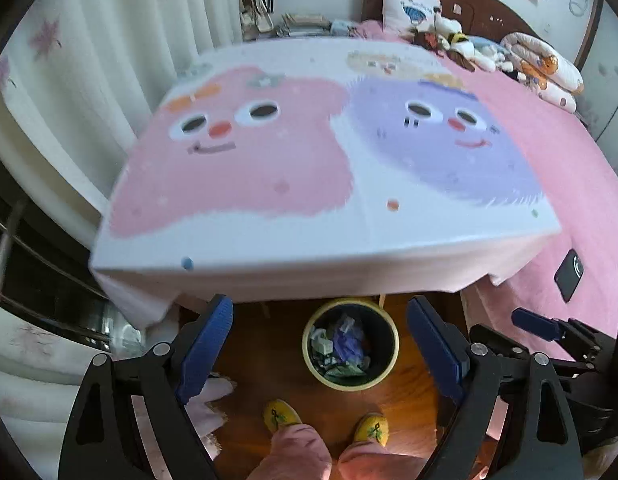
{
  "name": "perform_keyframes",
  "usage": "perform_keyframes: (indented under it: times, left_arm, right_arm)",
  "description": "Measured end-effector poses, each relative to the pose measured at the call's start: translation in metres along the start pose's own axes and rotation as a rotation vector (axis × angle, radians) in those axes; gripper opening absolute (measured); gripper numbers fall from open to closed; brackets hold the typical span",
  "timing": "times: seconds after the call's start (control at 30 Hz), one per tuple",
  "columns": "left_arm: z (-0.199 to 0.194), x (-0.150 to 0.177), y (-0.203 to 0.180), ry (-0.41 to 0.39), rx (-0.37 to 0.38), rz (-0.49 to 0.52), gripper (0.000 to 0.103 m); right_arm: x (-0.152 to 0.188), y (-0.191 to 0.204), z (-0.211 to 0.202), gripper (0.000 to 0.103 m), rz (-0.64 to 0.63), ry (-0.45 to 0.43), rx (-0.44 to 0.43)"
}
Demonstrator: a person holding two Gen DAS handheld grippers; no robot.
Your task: Collect trash
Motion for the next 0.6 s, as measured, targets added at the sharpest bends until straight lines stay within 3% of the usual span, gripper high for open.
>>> perform_keyframes:
  times: [0.27, 0.6]
  left_arm:
    - [-0.059, -0.046, -0.004, -0.070, -0.006, 0.006, 0.090]
    - [-0.098, -0.083, -0.006, -0.149, -0.040, 0.013, 0.090]
  right_arm:
    - [-0.050, 0.010, -0.058, 0.068, -0.043, -0.068, -0.008]
    - [-0.101, 0.039, -0.122, 0.068, -0.091, -0.209, -0.012]
Point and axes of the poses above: each gripper's, at about its wrist camera, not at the fingertips, and z roughly the way its jaws point, y to its left, x to its underside, the point moved 5 cm from there along z, roughly the way its jaws point, and after that the axes turned 15 degrees about -y, right-handed, at the moved point
